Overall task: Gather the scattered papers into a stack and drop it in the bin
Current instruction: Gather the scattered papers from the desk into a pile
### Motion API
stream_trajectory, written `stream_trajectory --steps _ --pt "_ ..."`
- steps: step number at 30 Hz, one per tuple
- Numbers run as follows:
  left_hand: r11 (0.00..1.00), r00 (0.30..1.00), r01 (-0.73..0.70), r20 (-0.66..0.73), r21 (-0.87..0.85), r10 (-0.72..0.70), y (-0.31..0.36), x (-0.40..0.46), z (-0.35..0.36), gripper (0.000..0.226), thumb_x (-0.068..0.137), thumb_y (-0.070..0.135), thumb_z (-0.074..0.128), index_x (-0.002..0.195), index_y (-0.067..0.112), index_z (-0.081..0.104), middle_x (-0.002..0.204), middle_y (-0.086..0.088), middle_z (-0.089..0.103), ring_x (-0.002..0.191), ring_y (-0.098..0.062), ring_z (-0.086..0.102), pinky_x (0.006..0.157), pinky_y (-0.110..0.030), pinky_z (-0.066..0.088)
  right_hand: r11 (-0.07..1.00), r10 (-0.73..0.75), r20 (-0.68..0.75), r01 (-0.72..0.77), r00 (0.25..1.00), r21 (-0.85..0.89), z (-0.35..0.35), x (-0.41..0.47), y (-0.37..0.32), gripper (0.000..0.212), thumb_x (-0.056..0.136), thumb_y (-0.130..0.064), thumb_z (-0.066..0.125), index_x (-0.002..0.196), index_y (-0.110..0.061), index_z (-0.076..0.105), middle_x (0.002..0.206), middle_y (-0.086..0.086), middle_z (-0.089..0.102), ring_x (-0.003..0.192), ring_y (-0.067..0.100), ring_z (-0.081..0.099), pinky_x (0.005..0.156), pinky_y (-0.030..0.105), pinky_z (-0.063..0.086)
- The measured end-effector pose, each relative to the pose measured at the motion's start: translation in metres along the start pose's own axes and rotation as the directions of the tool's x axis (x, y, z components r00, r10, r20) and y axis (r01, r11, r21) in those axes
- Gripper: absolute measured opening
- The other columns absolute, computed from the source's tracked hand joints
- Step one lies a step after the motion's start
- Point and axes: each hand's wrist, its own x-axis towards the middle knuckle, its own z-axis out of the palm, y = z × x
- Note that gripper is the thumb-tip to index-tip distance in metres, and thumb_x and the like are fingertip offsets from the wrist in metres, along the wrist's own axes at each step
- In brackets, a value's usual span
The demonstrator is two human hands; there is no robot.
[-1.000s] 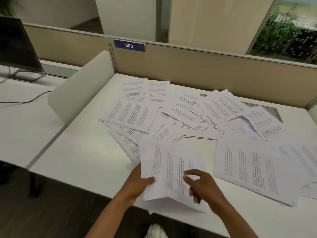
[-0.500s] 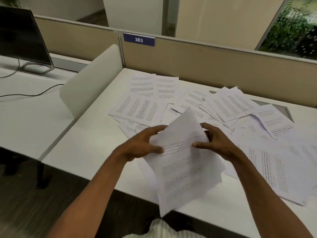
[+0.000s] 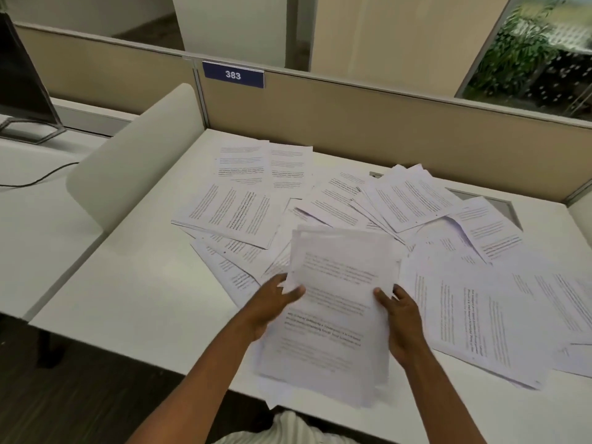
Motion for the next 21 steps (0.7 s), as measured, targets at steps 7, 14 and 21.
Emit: stream_trajectory --steps 7,14,21 --pt "0.995 1.0 0.007 0.019 0.096 -0.009 -0.033 0.026 0.031 0.054 0.096 0.018 0.07 0.143 0.033 0.047 0.133 0.01 0.062 0.117 -0.005 0.059 0.09 -0.021 0.052 0.987 0.117 -0.004 -0.117 0.993 -0.107 -0.031 -0.022 0.029 0.078 0.089 -0.003 0.072 0.145 -0.045 0.037 0.141 -0.016 0.057 0.121 0.006 0.059 0.099 0.028 0.052" --pt "0.942 0.979 -0.035 0.203 0.333 -0.035 -0.009 0.048 0.087 0.055 0.098 0.016 0.067 0.147 0.028 0.047 0.138 0.001 0.061 0.129 -0.022 0.057 0.11 -0.045 0.047 0.987 0.104 -0.239 -0.13 0.965 -0.095 -0.077 -0.053 0.022 0.084 0.098 -0.013 0.066 0.162 -0.032 0.014 0.163 -0.007 0.032 0.144 0.017 0.04 0.122 0.046 0.031" --pt "0.92 0.867 0.386 0.314 0.067 -0.387 -0.037 0.029 0.189 0.037 0.093 0.014 0.071 0.129 0.015 0.065 0.121 -0.009 0.075 0.113 -0.031 0.07 0.089 -0.041 0.058 0.8 -0.063 -0.163 -0.048 0.985 -0.598 -0.174 -0.037 -0.079 0.045 0.083 -0.007 0.076 0.12 -0.031 0.067 0.118 -0.004 0.073 0.106 0.02 0.071 0.092 0.041 0.059"
